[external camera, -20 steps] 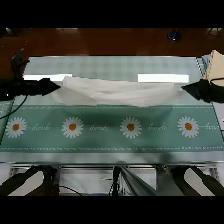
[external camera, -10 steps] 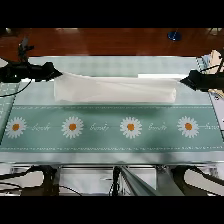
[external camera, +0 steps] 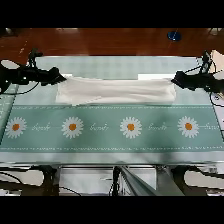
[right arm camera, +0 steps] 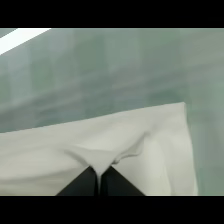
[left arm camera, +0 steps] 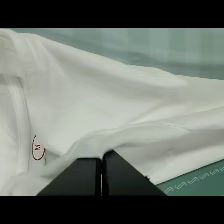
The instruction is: Fold the shirts.
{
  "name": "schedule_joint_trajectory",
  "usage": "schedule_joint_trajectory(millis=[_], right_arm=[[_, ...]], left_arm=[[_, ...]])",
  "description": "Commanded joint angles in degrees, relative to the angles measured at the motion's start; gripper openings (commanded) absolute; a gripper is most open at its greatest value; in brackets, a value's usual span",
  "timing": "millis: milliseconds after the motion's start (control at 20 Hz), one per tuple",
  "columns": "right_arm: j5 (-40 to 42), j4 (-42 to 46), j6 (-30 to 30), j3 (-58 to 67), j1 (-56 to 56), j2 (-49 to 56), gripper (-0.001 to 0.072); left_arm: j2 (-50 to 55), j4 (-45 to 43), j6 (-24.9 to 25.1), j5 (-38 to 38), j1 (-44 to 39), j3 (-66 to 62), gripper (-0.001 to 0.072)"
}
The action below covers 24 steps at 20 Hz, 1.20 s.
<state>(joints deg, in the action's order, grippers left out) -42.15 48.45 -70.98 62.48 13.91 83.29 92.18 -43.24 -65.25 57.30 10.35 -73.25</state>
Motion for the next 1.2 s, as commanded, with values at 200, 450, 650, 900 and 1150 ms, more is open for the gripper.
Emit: schedule_joint_trajectory(millis=[200, 450, 650, 900, 1150], right_arm=[[5.0, 0.3, -0.1, 0.0, -0.6, 2.9, 0.0019], [0.9, 0.8, -0.1, 0.0, -0.6, 6.4, 0.002], [-1.4, 1.4, 0.2, 0.0, -0.6, 8.1, 0.0026], [-1.2, -1.9, 4.8, 0.5, -0.2, 5.3, 0.036], [-4.5, 11.1, -2.3, 6.8, 4.3, 0.9, 0.0396]], left_arm=[[3.0, 0.1, 1.3, -1.9, 0.0, -0.1, 0.003], [3.6, 0.3, 2.3, -3.1, 0.0, -0.1, 0.0071], [3.6, 3.0, 2.3, -5.7, 0.0, -0.1, 0.0395], [2.6, 2.5, 2.8, -5.1, 2.0, -4.0, 0.0563], [-0.5, -6.0, 1.6, 3.9, 6.8, -8.3, 0.0562]])
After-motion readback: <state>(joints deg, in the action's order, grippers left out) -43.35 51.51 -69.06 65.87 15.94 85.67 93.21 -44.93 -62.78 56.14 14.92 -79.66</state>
